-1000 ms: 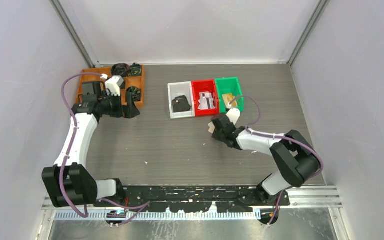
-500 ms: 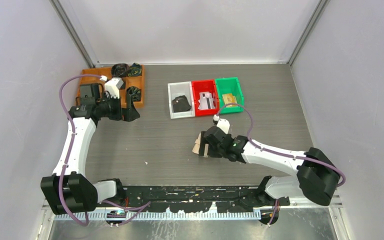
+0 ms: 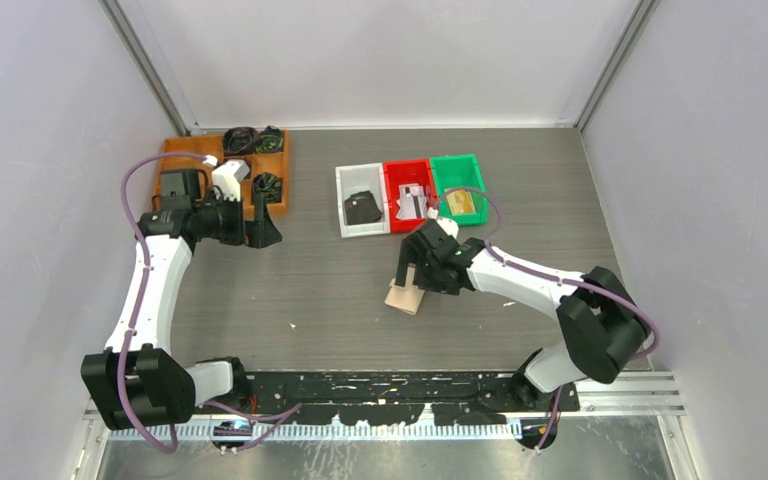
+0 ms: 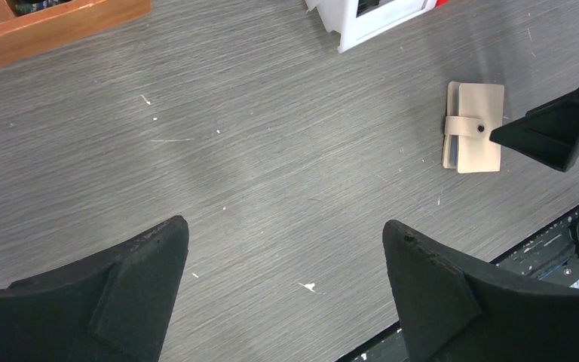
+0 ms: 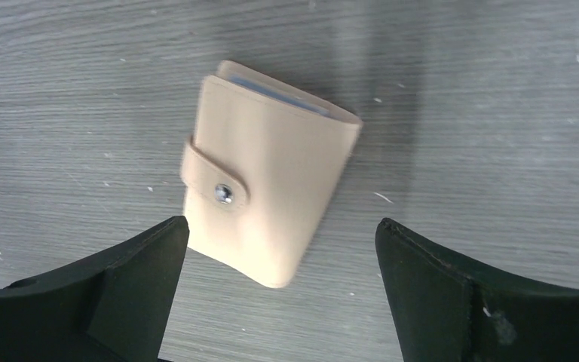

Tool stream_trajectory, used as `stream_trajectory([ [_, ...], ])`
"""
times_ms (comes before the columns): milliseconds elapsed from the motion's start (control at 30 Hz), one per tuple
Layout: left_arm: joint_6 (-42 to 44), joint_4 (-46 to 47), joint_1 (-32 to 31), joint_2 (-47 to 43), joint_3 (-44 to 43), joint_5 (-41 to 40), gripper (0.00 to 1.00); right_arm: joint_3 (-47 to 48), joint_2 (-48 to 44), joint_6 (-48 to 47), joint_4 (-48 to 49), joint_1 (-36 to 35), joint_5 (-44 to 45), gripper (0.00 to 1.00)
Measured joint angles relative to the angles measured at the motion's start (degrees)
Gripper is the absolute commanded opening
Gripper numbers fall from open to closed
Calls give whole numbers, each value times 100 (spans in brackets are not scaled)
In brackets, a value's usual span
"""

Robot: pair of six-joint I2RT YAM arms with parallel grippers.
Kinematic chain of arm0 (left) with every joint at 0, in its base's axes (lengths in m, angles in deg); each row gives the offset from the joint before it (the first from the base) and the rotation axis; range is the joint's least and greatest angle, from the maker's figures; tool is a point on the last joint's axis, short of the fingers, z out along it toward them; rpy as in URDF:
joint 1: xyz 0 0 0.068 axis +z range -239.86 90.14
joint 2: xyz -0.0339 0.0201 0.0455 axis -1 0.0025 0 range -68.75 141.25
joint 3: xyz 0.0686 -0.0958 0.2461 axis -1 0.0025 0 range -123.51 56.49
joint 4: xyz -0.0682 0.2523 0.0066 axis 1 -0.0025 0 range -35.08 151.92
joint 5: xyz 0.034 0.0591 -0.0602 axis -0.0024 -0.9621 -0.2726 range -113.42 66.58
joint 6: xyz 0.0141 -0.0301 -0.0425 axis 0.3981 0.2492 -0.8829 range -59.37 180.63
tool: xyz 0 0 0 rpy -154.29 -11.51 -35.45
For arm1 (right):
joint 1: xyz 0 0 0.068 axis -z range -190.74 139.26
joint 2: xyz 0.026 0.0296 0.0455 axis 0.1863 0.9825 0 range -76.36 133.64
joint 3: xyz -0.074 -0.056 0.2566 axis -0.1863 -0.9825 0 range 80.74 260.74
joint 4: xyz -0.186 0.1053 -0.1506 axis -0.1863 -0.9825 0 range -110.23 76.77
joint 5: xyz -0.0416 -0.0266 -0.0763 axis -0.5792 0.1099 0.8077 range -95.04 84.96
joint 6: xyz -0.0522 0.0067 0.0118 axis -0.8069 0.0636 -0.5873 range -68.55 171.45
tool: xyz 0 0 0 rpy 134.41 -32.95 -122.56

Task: Take the credit cards out of the card holder
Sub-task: Pick up the card holder from the center of the board.

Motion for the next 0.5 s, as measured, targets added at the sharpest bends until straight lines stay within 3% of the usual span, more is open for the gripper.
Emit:
stream_trajectory([
  [233,0,-35,0,-11,-37,35,100,592,780,-9,17,-299,127,99],
  [500,2,-48,0,-57,-125,63,100,1165,1668,-4,-483,-920,1045,100],
])
